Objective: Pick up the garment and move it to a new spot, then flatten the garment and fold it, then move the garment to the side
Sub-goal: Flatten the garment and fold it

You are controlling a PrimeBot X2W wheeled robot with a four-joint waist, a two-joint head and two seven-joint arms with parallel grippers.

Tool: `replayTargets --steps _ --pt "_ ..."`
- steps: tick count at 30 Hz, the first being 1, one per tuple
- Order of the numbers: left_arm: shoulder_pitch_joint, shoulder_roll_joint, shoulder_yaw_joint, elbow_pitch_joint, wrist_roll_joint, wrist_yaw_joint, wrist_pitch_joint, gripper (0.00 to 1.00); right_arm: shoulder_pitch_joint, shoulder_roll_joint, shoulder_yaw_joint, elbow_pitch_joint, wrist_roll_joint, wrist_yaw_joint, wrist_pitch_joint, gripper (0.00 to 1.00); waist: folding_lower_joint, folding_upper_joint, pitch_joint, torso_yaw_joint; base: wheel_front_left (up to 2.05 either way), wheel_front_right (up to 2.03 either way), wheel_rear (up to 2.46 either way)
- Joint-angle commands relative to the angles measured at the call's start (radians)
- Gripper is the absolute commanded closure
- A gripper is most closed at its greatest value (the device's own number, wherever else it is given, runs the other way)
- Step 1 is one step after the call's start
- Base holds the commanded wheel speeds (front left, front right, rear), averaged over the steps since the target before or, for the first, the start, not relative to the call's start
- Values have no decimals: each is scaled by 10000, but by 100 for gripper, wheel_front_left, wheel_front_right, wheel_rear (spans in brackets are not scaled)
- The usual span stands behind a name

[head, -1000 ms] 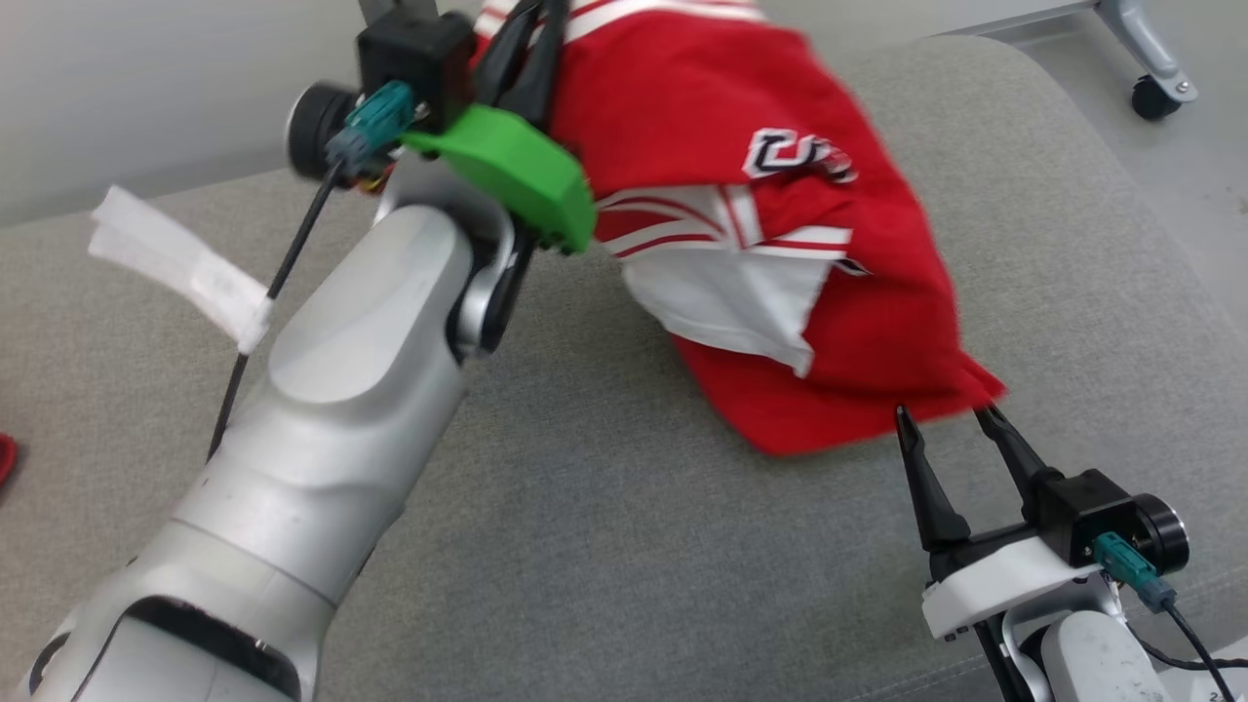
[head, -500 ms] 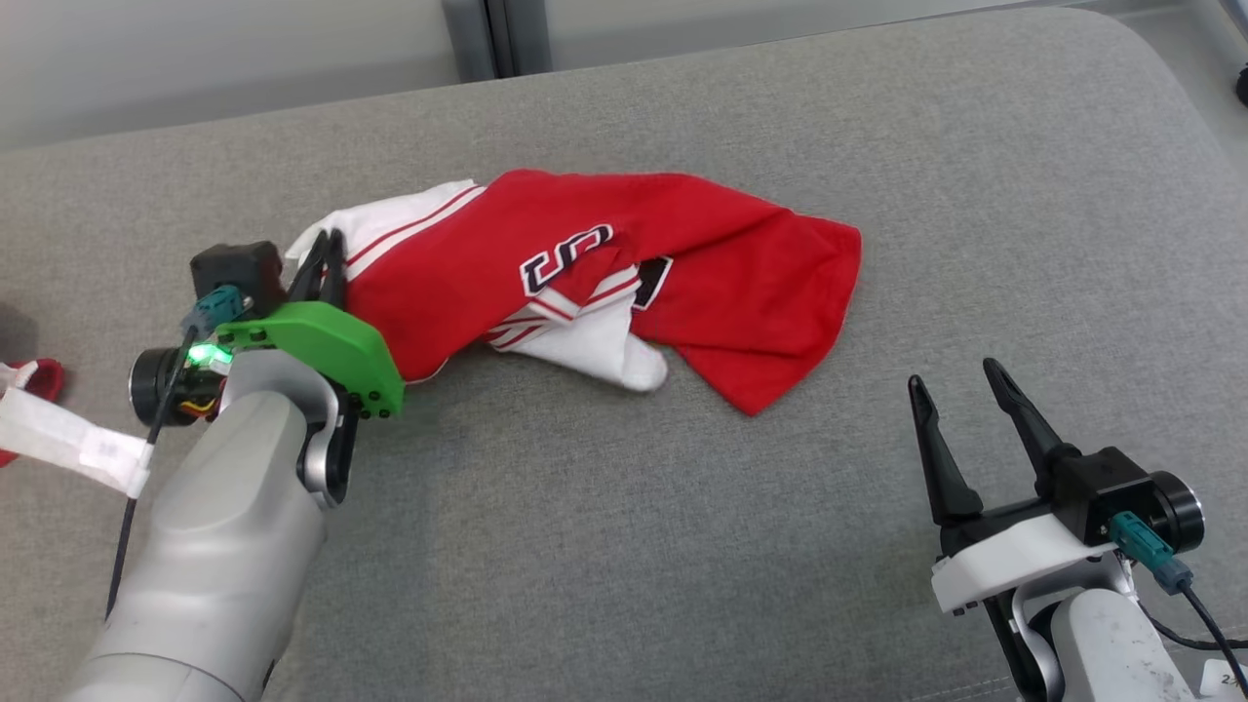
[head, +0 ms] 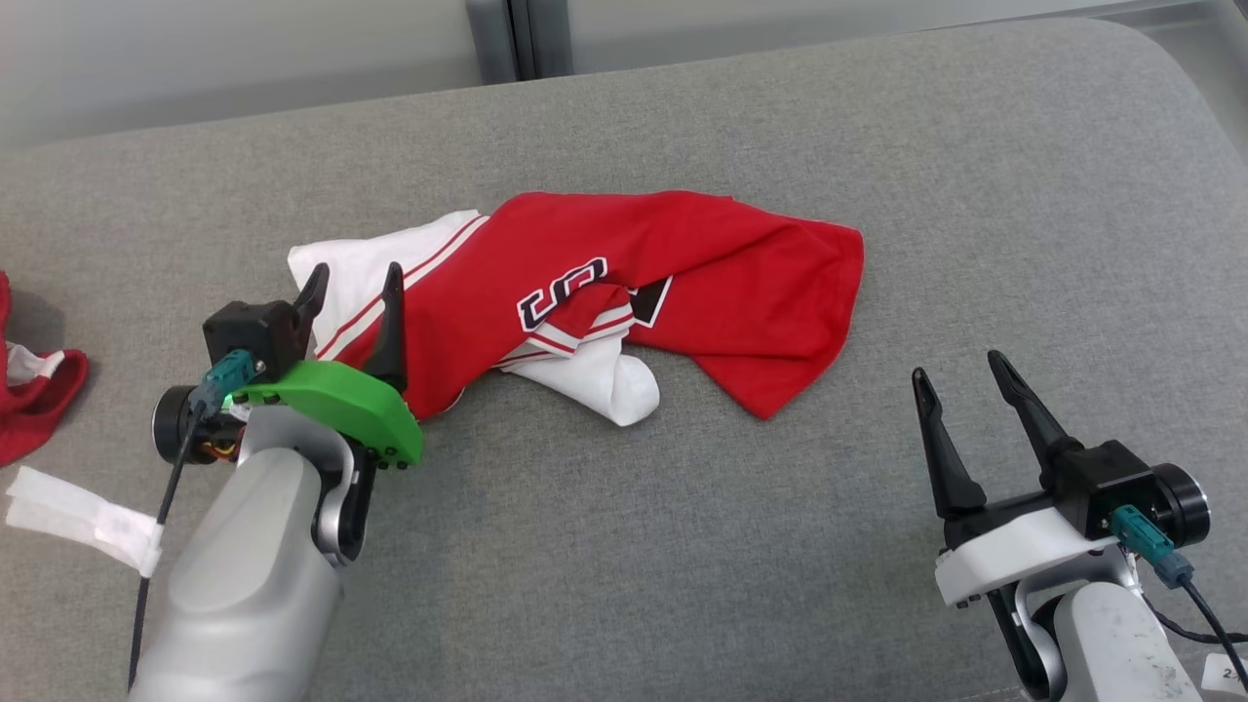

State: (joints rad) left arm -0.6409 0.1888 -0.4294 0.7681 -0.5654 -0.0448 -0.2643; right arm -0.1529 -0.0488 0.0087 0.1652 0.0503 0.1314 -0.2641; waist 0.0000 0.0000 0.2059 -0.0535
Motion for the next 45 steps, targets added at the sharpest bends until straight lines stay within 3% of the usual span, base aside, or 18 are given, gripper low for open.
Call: replayTargets --steps 1,11,24,37,45 --pt "381 -50 213 -340 241 -92 0 0 -1 -31 -56 -4 -100 -14 -3 0 0 0 -140 71 0 0 0" --pt "2907 -718 1431 -2506 1743 -518 0 0 433 -30 -216 62 -82 -14 -3 0 0 0 -821 378 0 0 0" --pt "5559 -1339 2673 -4268 2240 -714 0 0 1017 -30 -227 249 53 -14 -3 0 0 0 -1488 577 0 0 0" --pt "5836 -1374 2253 -4990 1989 -602 0 0 486 -28 -297 614 -267 -14 -3 0 0 0 -1314 1009 0 0 0" --pt "5404 -1371 1737 -5297 1826 -510 0 0 -2019 -140 -1341 2936 -1751 -14 -3 0 0 0 -360 1909 0 0 0"
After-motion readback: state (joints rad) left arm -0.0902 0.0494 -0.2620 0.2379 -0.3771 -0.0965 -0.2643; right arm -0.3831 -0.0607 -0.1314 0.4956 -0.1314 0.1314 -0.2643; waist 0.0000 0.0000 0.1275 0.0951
